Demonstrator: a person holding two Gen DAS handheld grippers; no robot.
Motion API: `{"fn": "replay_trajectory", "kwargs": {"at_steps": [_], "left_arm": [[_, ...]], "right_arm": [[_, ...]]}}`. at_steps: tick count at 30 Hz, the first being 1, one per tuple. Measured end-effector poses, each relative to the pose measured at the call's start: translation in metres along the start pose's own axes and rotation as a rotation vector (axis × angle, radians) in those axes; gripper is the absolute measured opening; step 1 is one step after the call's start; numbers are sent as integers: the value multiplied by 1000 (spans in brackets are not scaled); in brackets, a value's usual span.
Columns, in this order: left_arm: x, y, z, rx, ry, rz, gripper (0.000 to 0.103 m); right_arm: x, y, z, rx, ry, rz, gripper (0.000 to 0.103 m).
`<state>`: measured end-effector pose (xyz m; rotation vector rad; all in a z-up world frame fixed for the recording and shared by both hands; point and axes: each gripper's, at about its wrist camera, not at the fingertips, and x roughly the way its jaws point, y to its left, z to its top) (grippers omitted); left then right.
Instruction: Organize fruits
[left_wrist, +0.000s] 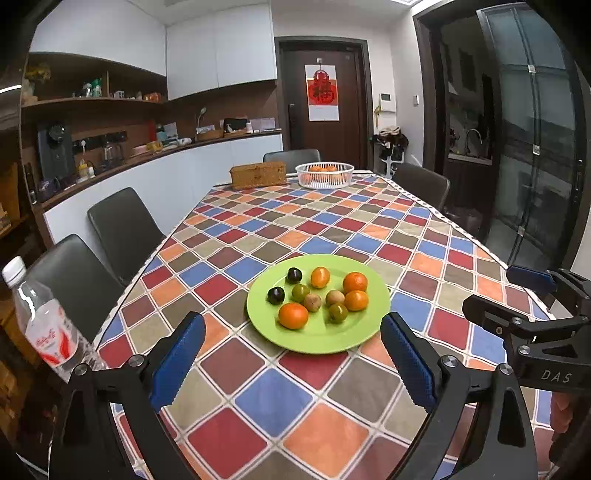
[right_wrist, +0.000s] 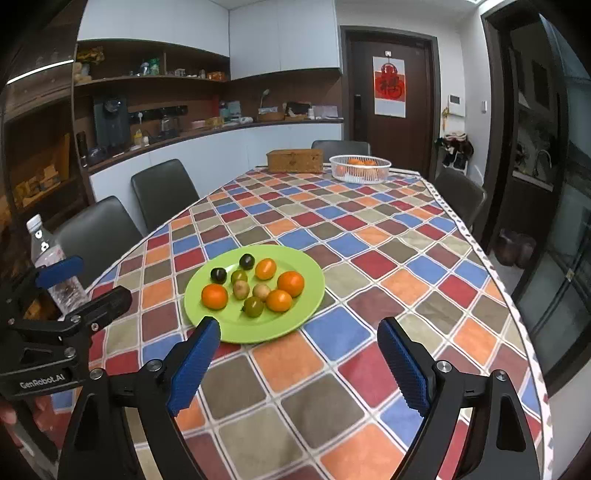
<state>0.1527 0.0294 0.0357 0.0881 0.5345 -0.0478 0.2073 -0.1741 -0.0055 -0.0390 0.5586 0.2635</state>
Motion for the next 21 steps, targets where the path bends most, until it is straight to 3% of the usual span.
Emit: {"fn": "replay_trajectory", "kwargs": {"at_steps": [21], "left_arm": [[-62, -21, -22, 12, -78, -14, 101]], "right_arm": [[-71, -2, -35, 30, -76, -58, 88]]}}
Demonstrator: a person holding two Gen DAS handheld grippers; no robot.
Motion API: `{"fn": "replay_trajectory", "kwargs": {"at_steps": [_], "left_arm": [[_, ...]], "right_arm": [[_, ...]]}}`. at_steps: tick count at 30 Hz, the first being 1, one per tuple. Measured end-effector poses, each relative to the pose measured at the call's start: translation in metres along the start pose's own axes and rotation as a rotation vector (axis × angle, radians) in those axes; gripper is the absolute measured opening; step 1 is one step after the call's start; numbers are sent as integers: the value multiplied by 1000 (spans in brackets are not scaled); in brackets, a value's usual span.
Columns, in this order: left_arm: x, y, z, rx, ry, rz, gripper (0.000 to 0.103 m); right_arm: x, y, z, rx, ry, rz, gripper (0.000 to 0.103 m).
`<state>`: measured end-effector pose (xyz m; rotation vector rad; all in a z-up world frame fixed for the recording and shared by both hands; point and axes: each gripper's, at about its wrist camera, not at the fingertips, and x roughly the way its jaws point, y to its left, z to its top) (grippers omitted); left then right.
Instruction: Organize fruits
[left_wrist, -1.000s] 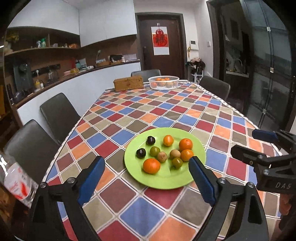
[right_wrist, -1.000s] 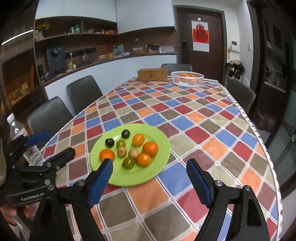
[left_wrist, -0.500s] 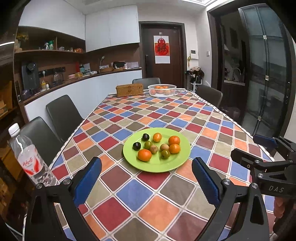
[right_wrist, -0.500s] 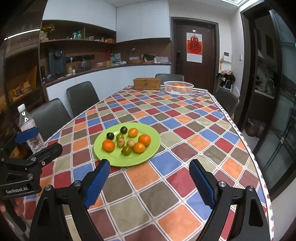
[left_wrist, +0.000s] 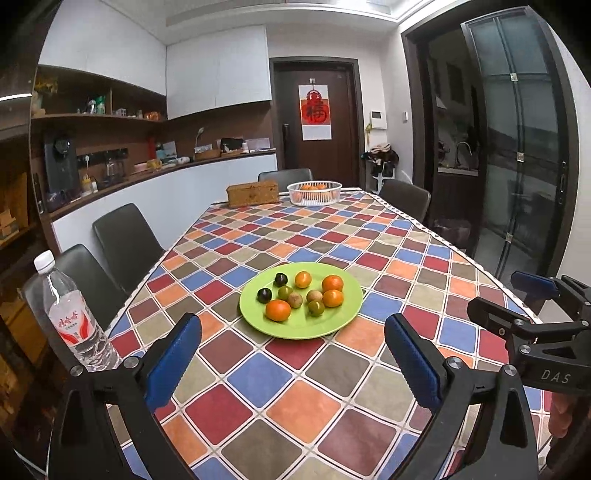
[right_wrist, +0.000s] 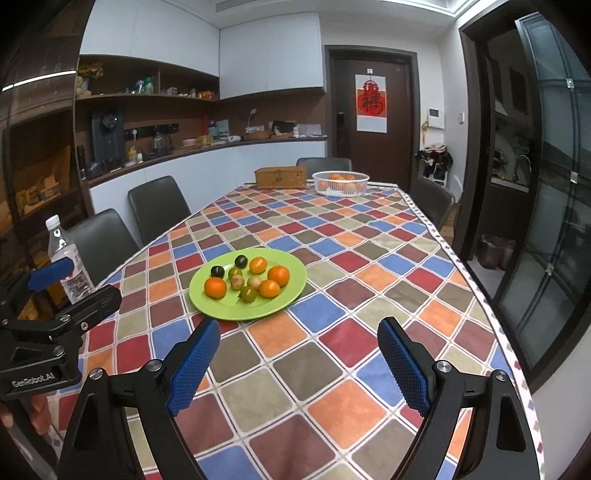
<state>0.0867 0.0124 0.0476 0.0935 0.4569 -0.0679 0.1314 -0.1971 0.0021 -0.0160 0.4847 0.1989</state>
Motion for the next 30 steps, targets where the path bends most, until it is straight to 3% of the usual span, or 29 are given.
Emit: {"fn": "replay_trajectory", "kwargs": {"at_steps": [30], "left_arm": [[-28, -6, -13, 5, -15, -18, 102]], "right_arm": [[-29, 1, -17, 9, -32, -12, 88]]}}
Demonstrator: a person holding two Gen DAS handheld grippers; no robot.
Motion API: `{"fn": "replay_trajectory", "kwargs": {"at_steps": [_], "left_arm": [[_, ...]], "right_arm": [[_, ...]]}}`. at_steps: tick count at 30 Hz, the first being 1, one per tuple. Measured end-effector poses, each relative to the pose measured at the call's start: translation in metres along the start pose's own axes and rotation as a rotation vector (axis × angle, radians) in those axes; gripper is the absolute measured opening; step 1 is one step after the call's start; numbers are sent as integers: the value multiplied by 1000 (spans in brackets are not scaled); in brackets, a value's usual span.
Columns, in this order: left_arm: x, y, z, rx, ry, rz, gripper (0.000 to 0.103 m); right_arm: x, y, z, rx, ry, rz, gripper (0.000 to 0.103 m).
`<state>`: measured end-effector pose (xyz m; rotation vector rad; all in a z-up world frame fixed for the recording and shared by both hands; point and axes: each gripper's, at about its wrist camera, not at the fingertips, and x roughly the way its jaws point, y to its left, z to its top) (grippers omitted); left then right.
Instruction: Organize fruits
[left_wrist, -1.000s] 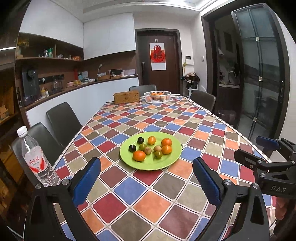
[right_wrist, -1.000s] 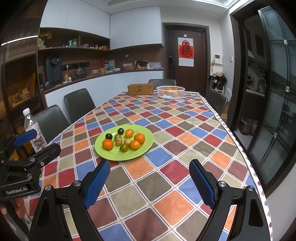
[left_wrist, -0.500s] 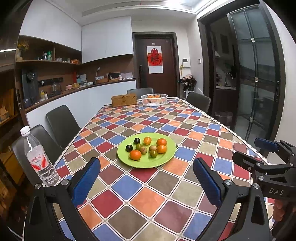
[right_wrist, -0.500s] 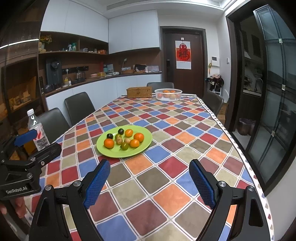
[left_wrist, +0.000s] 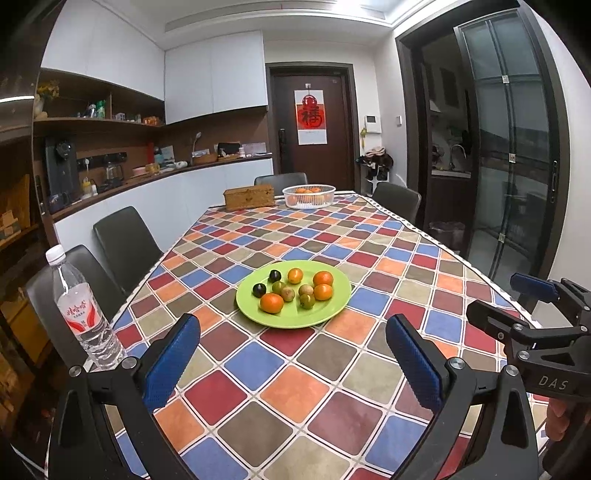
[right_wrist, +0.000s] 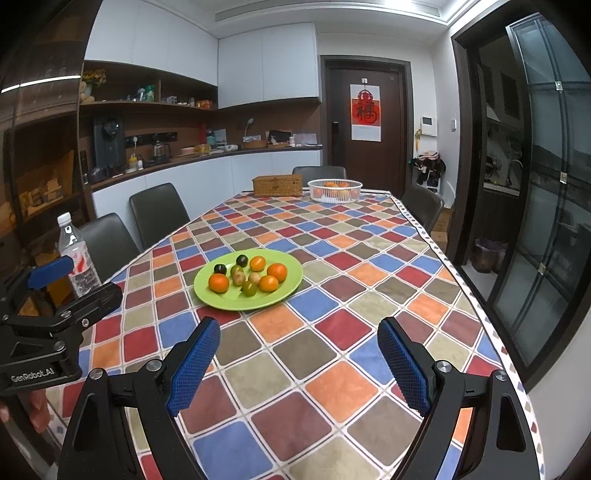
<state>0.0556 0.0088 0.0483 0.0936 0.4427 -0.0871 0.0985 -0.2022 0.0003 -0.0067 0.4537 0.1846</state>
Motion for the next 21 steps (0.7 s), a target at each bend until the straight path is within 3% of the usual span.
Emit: {"fn": "replay_trajectory", "kwargs": {"at_steps": [21], "left_arm": [[-5, 4, -6, -43, 32, 39, 103]], "right_arm": [[-11, 1, -5, -4, -2, 2, 88]]}}
